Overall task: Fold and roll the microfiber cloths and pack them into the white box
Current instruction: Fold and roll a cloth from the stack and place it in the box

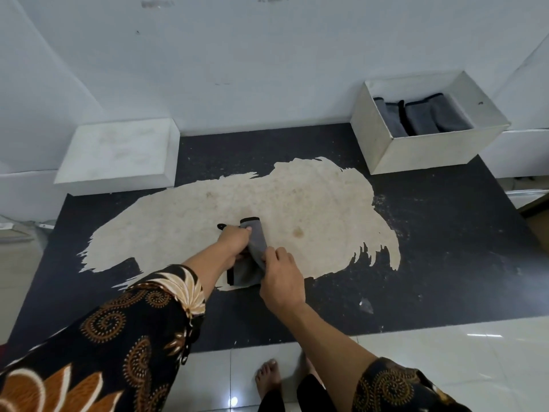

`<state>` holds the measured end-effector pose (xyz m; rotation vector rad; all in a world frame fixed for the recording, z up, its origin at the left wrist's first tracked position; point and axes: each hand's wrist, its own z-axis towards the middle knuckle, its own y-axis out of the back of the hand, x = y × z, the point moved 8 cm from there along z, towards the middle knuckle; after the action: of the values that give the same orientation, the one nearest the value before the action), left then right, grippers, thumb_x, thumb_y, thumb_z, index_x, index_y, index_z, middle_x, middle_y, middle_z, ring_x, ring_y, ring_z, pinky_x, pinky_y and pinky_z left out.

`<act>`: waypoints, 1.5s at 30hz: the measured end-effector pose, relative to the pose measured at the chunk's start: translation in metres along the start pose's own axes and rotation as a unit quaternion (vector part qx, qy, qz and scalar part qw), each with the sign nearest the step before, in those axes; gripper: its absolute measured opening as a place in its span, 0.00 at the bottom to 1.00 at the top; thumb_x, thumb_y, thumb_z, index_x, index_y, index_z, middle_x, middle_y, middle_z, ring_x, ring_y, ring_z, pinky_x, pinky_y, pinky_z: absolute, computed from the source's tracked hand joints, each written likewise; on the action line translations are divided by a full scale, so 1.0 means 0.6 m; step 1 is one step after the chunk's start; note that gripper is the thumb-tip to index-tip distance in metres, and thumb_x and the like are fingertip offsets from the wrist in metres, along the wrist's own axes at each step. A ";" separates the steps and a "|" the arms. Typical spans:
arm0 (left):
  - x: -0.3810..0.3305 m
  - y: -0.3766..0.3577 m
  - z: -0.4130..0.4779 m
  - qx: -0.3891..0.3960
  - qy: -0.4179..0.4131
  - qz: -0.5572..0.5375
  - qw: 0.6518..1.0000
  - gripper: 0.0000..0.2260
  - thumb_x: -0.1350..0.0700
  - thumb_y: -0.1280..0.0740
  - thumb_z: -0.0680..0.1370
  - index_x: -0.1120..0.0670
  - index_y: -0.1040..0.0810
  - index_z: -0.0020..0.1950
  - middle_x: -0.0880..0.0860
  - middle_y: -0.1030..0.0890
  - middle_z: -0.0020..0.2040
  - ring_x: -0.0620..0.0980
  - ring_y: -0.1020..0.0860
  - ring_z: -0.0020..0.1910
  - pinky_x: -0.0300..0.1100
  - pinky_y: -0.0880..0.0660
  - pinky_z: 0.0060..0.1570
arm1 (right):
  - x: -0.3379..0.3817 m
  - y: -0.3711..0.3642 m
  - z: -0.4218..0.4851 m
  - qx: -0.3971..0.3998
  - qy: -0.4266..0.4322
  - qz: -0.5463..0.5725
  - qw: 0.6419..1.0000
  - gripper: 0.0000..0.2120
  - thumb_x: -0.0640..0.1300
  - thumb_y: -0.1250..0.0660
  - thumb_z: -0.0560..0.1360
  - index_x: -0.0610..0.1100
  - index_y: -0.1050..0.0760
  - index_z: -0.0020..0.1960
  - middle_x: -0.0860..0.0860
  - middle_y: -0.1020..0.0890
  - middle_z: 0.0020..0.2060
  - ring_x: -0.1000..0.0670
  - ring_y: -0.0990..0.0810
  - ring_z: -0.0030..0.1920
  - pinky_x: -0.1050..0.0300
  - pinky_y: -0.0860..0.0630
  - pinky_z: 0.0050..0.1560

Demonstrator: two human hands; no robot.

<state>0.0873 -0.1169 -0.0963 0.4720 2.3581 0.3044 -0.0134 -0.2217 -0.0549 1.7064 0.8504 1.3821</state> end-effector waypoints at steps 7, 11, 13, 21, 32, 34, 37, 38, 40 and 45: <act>0.020 0.046 0.013 -0.029 -0.004 -0.080 0.996 0.18 0.55 0.43 0.84 0.61 0.33 0.72 0.61 0.26 0.67 0.60 0.24 0.62 0.54 0.24 0.61 | 0.058 -0.011 -0.009 -0.027 0.100 -0.058 0.993 0.16 0.37 0.29 0.64 0.45 0.27 0.49 0.45 0.26 0.47 0.44 0.28 0.45 0.52 0.27 0.41; 0.030 0.052 0.018 -0.023 -0.005 -0.080 0.997 0.16 0.55 0.44 0.85 0.60 0.31 0.71 0.60 0.25 0.65 0.59 0.24 0.61 0.51 0.23 0.55 | 0.061 -0.034 -0.015 0.010 0.116 -0.090 0.989 0.15 0.39 0.31 0.67 0.47 0.24 0.53 0.45 0.27 0.49 0.44 0.28 0.46 0.51 0.27 0.43; 0.033 0.055 0.022 -0.024 -0.014 -0.073 0.997 0.14 0.55 0.42 0.84 0.59 0.28 0.66 0.59 0.23 0.63 0.59 0.24 0.60 0.52 0.23 0.55 | 0.062 -0.041 -0.017 0.025 0.130 -0.103 0.986 0.14 0.40 0.34 0.71 0.48 0.24 0.56 0.45 0.28 0.51 0.43 0.29 0.48 0.50 0.26 0.45; 0.018 0.091 0.024 -0.148 -0.091 0.139 0.975 0.14 0.48 0.36 0.81 0.57 0.20 0.43 0.56 0.19 0.44 0.58 0.21 0.47 0.45 0.26 0.44 | 0.077 -0.055 -0.017 0.045 0.199 -0.124 0.971 0.17 0.43 0.39 0.76 0.47 0.26 0.65 0.45 0.30 0.53 0.43 0.30 0.49 0.49 0.29 0.47; 0.022 0.107 0.015 -0.129 -0.123 0.192 0.965 0.08 0.51 0.32 0.79 0.55 0.18 0.48 0.53 0.18 0.46 0.55 0.20 0.50 0.42 0.26 0.45 | 0.087 -0.070 -0.024 0.083 0.222 -0.143 0.961 0.21 0.45 0.39 0.75 0.46 0.28 0.67 0.46 0.29 0.59 0.42 0.32 0.55 0.48 0.31 0.52; 0.025 0.103 0.005 -0.124 -0.143 0.192 0.963 0.08 0.52 0.32 0.78 0.54 0.20 0.54 0.53 0.18 0.50 0.55 0.20 0.53 0.44 0.25 0.51 | 0.097 -0.061 -0.017 0.065 0.220 -0.136 0.964 0.16 0.44 0.40 0.75 0.45 0.24 0.61 0.46 0.28 0.58 0.42 0.31 0.55 0.48 0.31 0.51; 0.031 0.095 -0.016 -0.117 -0.188 0.168 0.961 0.13 0.53 0.33 0.79 0.54 0.23 0.63 0.53 0.18 0.56 0.54 0.21 0.55 0.43 0.26 0.54 | 0.102 -0.053 0.000 0.046 0.200 -0.122 0.971 0.15 0.44 0.37 0.73 0.43 0.22 0.58 0.45 0.32 0.68 0.41 0.33 0.63 0.47 0.30 0.56; 0.034 0.093 -0.023 -0.115 -0.204 0.164 0.958 0.13 0.54 0.33 0.79 0.53 0.23 0.64 0.54 0.18 0.57 0.53 0.21 0.55 0.42 0.27 0.53 | 0.101 -0.056 0.005 0.056 0.192 -0.116 0.973 0.17 0.43 0.37 0.73 0.43 0.24 0.60 0.45 0.34 0.71 0.41 0.34 0.65 0.46 0.31 0.58; 0.043 0.090 -0.034 -0.117 -0.228 0.161 0.953 0.16 0.56 0.34 0.80 0.53 0.26 0.68 0.54 0.20 0.60 0.53 0.21 0.57 0.40 0.29 0.53 | 0.100 -0.068 0.014 0.097 0.179 -0.111 0.973 0.21 0.43 0.37 0.74 0.43 0.29 0.67 0.45 0.35 0.72 0.41 0.36 0.67 0.45 0.31 0.58; 0.066 0.086 -0.036 -0.096 -0.247 0.193 0.945 0.22 0.55 0.38 0.82 0.48 0.34 0.76 0.55 0.25 0.63 0.54 0.24 0.59 0.45 0.27 0.60 | 0.093 -0.056 0.040 0.078 0.142 -0.087 0.983 0.18 0.42 0.37 0.76 0.45 0.31 0.66 0.47 0.29 0.65 0.43 0.31 0.61 0.49 0.30 0.53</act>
<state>0.0585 -0.0556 -0.0865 0.8114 1.7201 0.5236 0.0196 -0.1610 -0.0609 1.5246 1.2664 1.4907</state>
